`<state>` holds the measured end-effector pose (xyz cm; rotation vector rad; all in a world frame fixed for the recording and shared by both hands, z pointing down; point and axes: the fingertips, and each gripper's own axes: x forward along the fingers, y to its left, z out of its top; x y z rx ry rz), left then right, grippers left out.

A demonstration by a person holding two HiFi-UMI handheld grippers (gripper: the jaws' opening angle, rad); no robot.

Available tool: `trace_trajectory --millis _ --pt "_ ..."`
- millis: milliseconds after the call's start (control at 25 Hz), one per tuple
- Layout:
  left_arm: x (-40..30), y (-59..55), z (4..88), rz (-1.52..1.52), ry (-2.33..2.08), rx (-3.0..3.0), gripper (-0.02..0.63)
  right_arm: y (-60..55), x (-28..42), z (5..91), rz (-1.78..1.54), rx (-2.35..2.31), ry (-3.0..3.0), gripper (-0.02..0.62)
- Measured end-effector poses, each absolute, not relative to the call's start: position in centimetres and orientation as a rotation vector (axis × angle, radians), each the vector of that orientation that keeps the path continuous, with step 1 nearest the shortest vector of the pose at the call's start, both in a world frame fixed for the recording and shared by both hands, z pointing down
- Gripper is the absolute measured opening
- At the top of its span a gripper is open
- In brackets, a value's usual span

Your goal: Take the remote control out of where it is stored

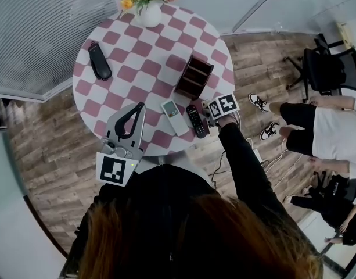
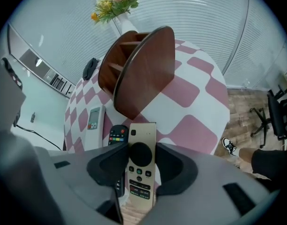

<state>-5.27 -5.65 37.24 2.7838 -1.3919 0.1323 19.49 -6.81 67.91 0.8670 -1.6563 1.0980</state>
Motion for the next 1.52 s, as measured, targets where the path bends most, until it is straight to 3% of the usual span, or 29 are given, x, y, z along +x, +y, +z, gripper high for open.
trace_trajectory --millis 1080,1160,1400,1520 --pt "-5.5 -5.4 37.5 0.143 -1.397 2.776 0.009 -8.1 19.4 68.6 1.049 0.951 -1.738 0.185" --pt "-5.5 -5.4 37.5 0.141 -1.399 2.776 0.009 -8.4 19.3 68.0 1.042 0.959 -1.76 0.168" --pt "-5.3 -5.3 37.3 0.133 -1.395 2.782 0.009 -8.5 18.7 66.9 1.041 0.976 -1.82 0.034" --pt "-5.2 -5.3 37.2 0.138 -1.39 2.786 0.009 -8.7 18.2 66.2 1.028 1.018 -1.876 0.02"
